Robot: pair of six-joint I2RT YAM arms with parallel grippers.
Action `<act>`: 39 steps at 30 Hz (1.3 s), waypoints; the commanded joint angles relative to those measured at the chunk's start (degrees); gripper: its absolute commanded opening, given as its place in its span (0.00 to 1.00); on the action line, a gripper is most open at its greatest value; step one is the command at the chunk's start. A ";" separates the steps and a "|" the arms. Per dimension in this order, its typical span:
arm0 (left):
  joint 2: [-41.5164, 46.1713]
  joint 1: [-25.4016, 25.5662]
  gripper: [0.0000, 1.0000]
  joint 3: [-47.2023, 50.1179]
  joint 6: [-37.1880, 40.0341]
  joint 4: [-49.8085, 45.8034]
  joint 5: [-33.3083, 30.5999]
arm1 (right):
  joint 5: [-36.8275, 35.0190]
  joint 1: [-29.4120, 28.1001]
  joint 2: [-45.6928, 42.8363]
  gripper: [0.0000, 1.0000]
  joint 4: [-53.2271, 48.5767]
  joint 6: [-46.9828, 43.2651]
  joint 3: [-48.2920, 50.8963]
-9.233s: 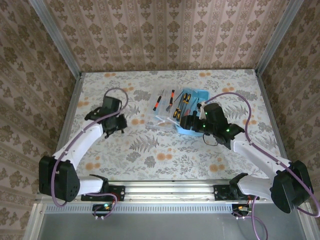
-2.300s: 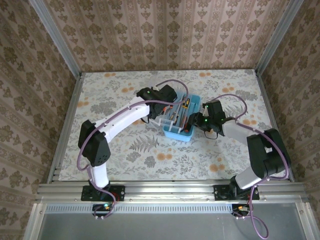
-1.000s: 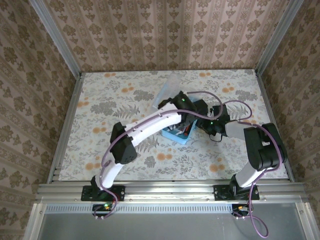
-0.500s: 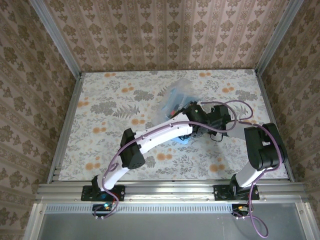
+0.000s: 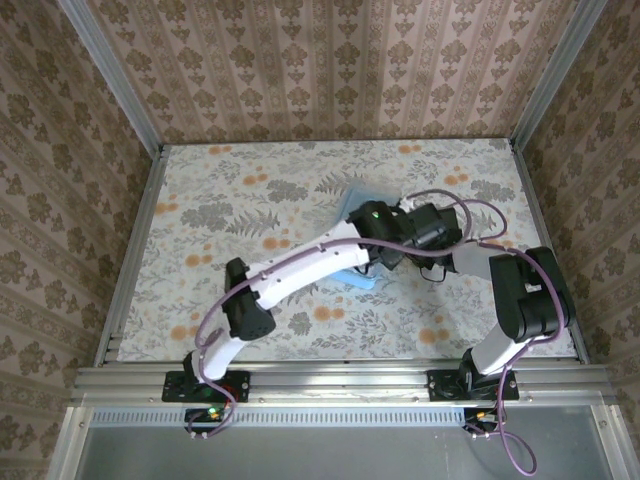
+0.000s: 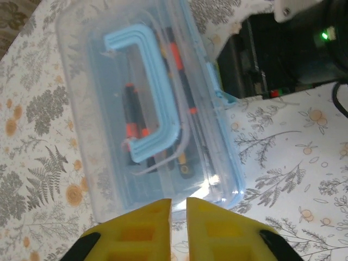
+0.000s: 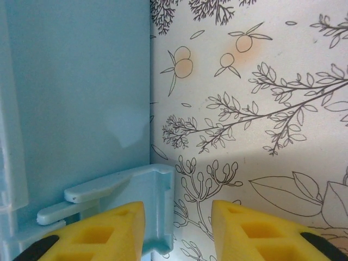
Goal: Pack the tool kit
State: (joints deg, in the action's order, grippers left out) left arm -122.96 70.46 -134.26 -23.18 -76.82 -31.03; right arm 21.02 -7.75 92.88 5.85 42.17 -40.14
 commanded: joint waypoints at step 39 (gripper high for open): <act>4.99 -29.90 0.90 29.85 8.83 20.59 26.36 | -2.83 0.63 -16.18 0.71 -13.11 -7.11 -3.18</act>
State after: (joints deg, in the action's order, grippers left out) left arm -118.52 42.94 -110.19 -13.41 -52.16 -0.71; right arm 18.24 -7.38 78.48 -5.65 35.94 -41.39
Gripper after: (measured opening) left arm 0.901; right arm 0.710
